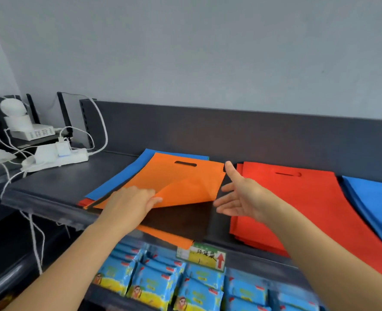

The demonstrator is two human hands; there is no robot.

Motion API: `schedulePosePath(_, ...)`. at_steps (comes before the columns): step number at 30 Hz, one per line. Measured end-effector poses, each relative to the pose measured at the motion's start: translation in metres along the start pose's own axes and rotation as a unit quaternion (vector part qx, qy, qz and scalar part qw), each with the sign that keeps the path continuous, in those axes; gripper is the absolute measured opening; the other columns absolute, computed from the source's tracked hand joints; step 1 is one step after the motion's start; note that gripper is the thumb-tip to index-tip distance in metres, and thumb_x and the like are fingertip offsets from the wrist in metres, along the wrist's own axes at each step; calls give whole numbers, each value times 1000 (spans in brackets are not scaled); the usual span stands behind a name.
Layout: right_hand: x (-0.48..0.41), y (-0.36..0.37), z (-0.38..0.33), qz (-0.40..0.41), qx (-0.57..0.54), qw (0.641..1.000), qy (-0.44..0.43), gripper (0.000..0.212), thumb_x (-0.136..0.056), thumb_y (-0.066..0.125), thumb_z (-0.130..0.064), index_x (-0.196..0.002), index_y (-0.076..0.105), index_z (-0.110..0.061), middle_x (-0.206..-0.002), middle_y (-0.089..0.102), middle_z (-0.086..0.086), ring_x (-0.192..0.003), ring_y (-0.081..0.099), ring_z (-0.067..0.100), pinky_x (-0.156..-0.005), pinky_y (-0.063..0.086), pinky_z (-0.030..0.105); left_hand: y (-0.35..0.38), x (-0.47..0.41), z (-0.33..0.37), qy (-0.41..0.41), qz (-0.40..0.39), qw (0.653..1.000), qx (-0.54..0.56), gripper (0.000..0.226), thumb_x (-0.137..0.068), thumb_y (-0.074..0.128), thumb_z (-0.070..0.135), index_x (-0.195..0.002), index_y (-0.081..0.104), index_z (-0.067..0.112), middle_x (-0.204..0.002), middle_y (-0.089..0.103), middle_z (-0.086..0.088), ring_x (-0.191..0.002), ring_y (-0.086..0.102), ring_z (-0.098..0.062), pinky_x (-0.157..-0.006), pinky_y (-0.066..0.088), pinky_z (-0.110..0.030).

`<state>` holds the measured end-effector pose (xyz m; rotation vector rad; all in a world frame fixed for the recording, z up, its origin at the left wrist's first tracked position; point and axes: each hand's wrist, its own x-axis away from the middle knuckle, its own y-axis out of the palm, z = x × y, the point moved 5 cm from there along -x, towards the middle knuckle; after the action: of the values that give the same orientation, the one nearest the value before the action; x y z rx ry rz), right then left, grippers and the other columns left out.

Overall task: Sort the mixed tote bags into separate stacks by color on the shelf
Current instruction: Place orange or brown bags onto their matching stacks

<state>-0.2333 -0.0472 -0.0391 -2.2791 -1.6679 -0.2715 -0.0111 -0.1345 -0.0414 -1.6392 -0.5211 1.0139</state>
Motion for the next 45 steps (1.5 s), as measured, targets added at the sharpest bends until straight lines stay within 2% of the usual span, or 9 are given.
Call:
schedulePosePath(2, 8, 12, 5, -28, -38, 999, 23, 42, -89, 53, -51, -94, 48, -10, -105, 64, 24, -78, 69, 30, -62, 59, 31, -4, 3, 10, 45, 38, 998, -19, 40, -92, 40, 56, -77, 56, 23, -65, 56, 2, -73, 63, -28, -55, 37, -31)
schedulePosePath(4, 10, 17, 7, -8, -48, 999, -9, 23, -87, 64, -15, -102, 49, -5, -103, 62, 19, -79, 69, 27, -62, 59, 30, -7, 7, 24, 112, 81, 990, 1, 34, -91, 46, 56, -83, 67, 31, -69, 66, 6, -68, 66, -22, -51, 40, -29)
schedulePosePath(7, 14, 3, 3, 106, -34, 988, -107, 63, -77, 57, 17, -131, 42, -10, -90, 59, 8, -70, 62, 19, -54, 57, 26, -16, 12, 31, 148, 108, 981, 66, 17, -85, 62, 47, -95, 72, 38, -84, 72, 16, -72, 69, -15, -52, 49, -28)
schedulePosePath(12, 49, -55, -5, 309, 94, 915, -242, 58, -75, 57, 13, -123, 54, -20, -83, 62, -2, -73, 60, 18, -66, 53, 35, -14, 4, 25, 114, 80, 985, 98, 27, -90, 59, 26, -113, 66, 38, -113, 66, 17, -102, 64, -16, -72, 52, -35)
schedulePosePath(15, 72, -89, 9, 363, 94, 896, -239, 52, -79, 60, 8, -121, 56, -22, -92, 61, -4, -83, 59, 12, -68, 53, 30, -20, 0, 52, 136, 69, 980, 128, 32, -92, 54, 20, -119, 64, 35, -120, 64, 13, -111, 60, -17, -78, 52, -38)
schedulePosePath(21, 111, -168, 54, 431, 101, 877, -186, 46, -80, 56, 5, -118, 57, -20, -98, 64, 7, -69, 55, 17, -49, 38, 20, -22, -4, 144, 226, 34, 962, 146, 43, -99, 39, 18, -133, 47, 44, -135, 51, 18, -122, 51, -11, -88, 47, -32)
schedulePosePath(32, 209, -341, 112, 533, 133, 829, -111, 49, -82, 51, 6, -125, 56, -17, -108, 62, 11, -56, 54, 20, -48, 44, 25, -43, 2, 349, 366, 27, 914, 173, 49, -98, 35, 15, -135, 42, 45, -137, 50, 18, -123, 48, -9, -88, 42, -28)
schedulePosePath(41, 282, -476, 137, 617, 191, 759, -89, 48, -82, 51, 5, -126, 57, -13, -112, 64, 13, -85, 55, 19, -73, 48, 31, -54, 8, 514, 425, 13, 885, 192, 57, -96, 31, 2, -141, 35, 36, -137, 51, 9, -119, 50, -16, -83, 40, -30)
schedulePosePath(45, 309, -529, 146, 642, 231, 729, -54, 50, -82, 48, 4, -128, 56, -15, -119, 62, 14, -93, 56, 27, -77, 49, 35, -56, 12, 583, 440, 20, 872, 213, 56, -91, 35, -4, -134, 45, 31, -124, 59, 3, -110, 56, -22, -83, 44, -35)
